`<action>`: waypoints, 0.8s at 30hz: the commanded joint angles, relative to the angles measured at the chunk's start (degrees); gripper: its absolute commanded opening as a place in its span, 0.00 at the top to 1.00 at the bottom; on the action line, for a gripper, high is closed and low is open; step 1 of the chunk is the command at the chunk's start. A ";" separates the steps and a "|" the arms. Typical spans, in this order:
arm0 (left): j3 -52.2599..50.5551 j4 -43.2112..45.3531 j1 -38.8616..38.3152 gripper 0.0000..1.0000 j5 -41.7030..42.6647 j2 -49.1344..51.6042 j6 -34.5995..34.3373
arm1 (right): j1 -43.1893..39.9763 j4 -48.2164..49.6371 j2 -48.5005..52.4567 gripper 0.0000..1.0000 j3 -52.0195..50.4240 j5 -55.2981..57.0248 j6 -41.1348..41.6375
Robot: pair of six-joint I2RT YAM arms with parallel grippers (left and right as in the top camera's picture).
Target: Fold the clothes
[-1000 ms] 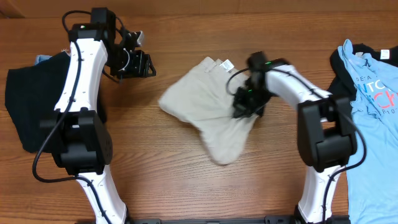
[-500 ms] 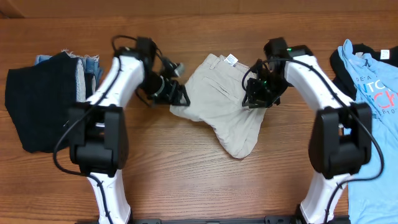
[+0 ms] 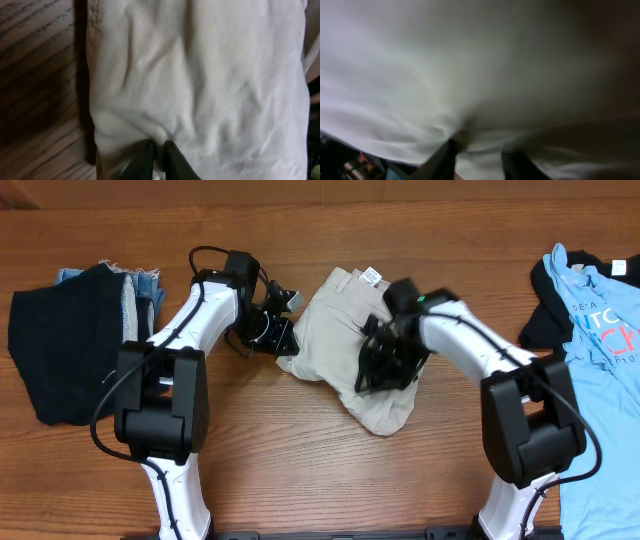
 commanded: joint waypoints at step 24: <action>1.62 0.90 0.17 0.00 12.28 0.24 -20.81 | -14.21 3.65 -15.61 0.51 -2.01 -2.75 6.58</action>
